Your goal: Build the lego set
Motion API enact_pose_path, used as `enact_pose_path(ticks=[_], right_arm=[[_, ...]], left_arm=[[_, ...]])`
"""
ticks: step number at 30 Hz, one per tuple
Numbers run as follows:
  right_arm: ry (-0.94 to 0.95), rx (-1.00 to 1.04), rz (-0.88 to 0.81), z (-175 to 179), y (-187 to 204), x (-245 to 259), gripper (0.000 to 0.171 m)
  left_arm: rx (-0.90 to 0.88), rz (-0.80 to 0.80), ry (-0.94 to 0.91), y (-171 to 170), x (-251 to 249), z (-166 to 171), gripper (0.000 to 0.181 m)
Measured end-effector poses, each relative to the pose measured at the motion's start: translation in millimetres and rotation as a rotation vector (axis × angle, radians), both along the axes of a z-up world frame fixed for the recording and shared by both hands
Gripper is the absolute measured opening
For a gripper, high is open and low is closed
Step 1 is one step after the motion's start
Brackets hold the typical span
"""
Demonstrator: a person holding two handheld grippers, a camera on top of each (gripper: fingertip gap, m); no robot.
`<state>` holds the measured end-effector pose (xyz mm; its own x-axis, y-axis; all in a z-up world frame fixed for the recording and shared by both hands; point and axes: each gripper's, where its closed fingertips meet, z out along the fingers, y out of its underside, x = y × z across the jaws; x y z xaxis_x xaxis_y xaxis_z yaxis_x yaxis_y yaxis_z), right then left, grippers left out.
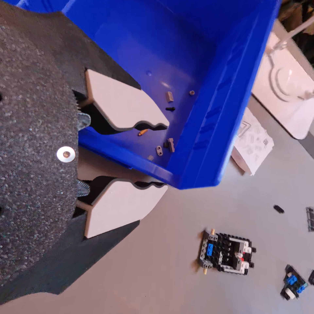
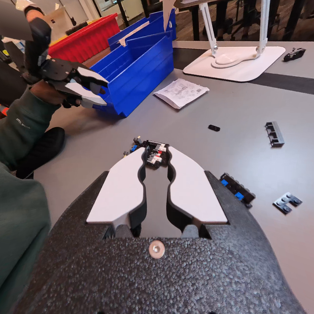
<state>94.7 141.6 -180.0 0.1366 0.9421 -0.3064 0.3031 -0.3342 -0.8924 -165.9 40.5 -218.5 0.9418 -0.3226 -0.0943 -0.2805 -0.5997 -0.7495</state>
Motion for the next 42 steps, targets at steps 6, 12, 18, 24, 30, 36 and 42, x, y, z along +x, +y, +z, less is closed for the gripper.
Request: enact_pose_path(ticks=[6,12,18,24,30,36,42], right_arm=[[-0.179,0.242,-0.197,-16,38,26,0.023],[-0.501,0.463,-0.325,-53,74,71,0.002],[-0.517,0.410,-0.218,-74,56,66,0.002],[-0.432,0.475,-0.038,-59,28,8,0.026],[-0.099,0.546,-0.095,10,26,-64,0.044],[0.098,0.615,-0.186,74,49,-152,0.056],[0.066,0.743,-0.293,97,98,-280,0.077]], left_arm=[[0.316,-0.230,0.034,-1,51,43,0.013],[0.394,-0.339,-0.014,-4,89,38,0.000],[0.386,-0.369,0.000,-1,106,14,0.000],[0.402,-0.368,0.032,4,109,0,0.000],[0.518,-0.307,0.044,9,102,15,0.000],[0.550,-0.283,0.052,9,95,22,0.000],[0.565,-0.328,0.078,6,104,22,0.000]])
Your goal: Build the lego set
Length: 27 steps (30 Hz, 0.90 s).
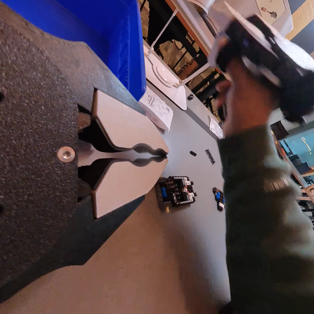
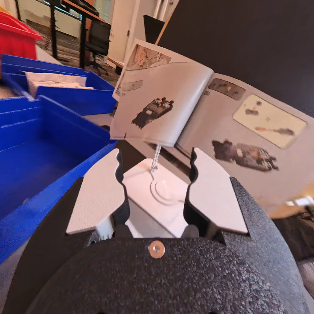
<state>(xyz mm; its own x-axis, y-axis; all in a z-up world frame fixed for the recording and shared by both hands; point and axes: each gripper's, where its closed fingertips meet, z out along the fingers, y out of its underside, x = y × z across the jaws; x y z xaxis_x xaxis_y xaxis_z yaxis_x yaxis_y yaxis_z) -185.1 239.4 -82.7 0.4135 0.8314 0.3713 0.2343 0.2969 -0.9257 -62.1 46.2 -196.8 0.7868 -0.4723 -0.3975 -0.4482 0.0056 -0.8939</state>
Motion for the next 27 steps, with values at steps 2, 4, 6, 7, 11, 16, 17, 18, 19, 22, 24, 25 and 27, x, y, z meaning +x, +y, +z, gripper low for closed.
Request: enact_pose_path(ticks=[2,4,6,7,11,16,17,18,19,22,24,25,27], right_arm=[[-0.013,0.061,-0.061,2,16,-34,0.083],[-0.036,0.125,-0.123,1,29,-59,0.090],[-0.045,0.160,-0.187,0,39,-73,0.090],[-0.037,0.174,-0.215,1,42,-75,0.088],[-0.019,0.189,-0.284,3,55,-74,0.076],[-0.016,0.202,-0.295,7,61,-69,0.065],[-0.015,0.202,-0.291,8,61,-69,0.064],[-0.011,0.201,-0.287,8,60,-68,0.063],[-0.010,0.200,-0.283,9,59,-68,0.063],[-0.002,0.204,-0.275,11,56,-68,0.059],[0.004,0.204,-0.273,13,55,-67,0.057],[0.007,0.204,-0.272,14,55,-67,0.057],[0.013,0.198,-0.272,15,55,-65,0.056]], left_arm=[[0.016,-0.011,0.024,-3,3,1,0.000],[0.030,-0.025,0.046,-6,5,2,0.000],[0.041,-0.037,0.063,-8,7,3,0.000],[0.045,-0.041,0.068,-9,8,4,0.000],[0.047,-0.054,0.066,-10,7,5,0.000],[0.036,-0.065,0.052,-10,7,5,0.000],[0.033,-0.065,0.053,-10,7,4,0.000],[0.027,-0.064,0.054,-9,7,3,0.000],[0.023,-0.063,0.056,-9,7,1,0.000],[0.013,-0.060,0.069,-7,7,-3,0.000],[0.006,-0.060,0.077,-7,7,-6,0.000],[0.003,-0.059,0.081,-7,7,-7,0.000],[-0.004,-0.059,0.089,-7,7,-10,0.000]])
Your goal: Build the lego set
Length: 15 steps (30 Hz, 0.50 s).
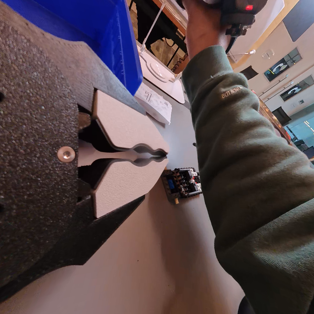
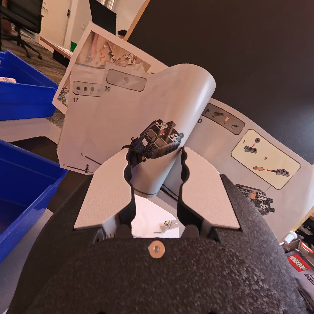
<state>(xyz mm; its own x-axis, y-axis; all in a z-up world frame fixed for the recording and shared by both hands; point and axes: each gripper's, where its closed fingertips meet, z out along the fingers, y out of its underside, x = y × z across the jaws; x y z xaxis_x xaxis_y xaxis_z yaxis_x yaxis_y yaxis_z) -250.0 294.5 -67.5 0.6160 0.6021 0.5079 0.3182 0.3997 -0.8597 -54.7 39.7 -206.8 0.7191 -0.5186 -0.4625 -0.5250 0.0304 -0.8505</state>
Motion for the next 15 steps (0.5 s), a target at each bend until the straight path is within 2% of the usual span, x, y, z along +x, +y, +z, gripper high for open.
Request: enact_pose_path(ticks=[15], right_arm=[[0.005,-0.028,0.046,2.5,-4.8,8.7,0.053]], left_arm=[[-0.027,-0.006,0.025,0.6,1.3,-9.2,0.000]])
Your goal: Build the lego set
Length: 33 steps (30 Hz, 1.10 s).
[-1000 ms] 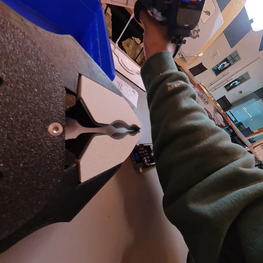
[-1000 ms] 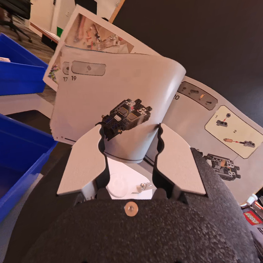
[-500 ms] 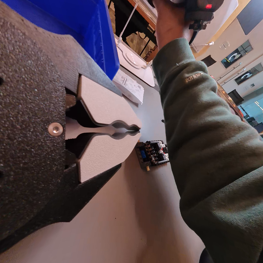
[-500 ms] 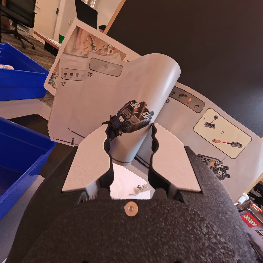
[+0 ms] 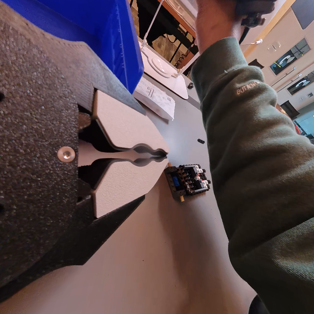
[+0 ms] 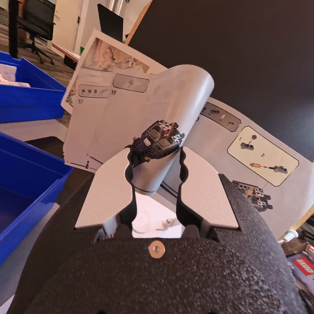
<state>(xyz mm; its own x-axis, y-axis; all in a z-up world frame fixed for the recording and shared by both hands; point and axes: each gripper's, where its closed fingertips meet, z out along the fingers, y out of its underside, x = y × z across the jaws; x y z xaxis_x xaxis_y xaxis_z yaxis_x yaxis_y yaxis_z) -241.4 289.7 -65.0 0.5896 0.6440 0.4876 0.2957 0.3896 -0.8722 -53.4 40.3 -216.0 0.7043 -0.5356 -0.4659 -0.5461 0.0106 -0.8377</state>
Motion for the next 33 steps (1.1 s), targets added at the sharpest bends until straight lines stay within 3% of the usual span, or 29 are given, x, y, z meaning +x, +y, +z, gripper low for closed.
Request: enact_pose_path(ticks=[7,12,19,23,27,30,33], right_arm=[[-0.007,-0.151,0.410,20,-68,62,0.052],[-0.289,-0.371,0.636,-39,-128,165,0.031],[-0.565,-0.565,0.604,-142,-166,274,0.026],[-0.626,-0.638,0.585,-180,-171,287,0.028],[-0.626,-0.673,0.620,-191,-175,282,0.031],[-0.651,-0.671,0.625,-201,-178,282,0.032],[-0.638,-0.654,0.634,-204,-181,281,0.031]], left_arm=[[-0.021,0.026,-0.073,1,-5,5,0.000],[-0.067,0.029,-0.112,2,-3,2,0.000],[-0.265,-0.005,-0.165,7,22,-19,0.036],[-0.424,0.014,-0.162,19,37,-38,0.063],[-0.537,0.024,-0.118,31,52,-57,0.077],[-0.550,0.012,-0.098,42,62,-60,0.077],[-0.536,0.004,-0.085,49,63,-58,0.055]])
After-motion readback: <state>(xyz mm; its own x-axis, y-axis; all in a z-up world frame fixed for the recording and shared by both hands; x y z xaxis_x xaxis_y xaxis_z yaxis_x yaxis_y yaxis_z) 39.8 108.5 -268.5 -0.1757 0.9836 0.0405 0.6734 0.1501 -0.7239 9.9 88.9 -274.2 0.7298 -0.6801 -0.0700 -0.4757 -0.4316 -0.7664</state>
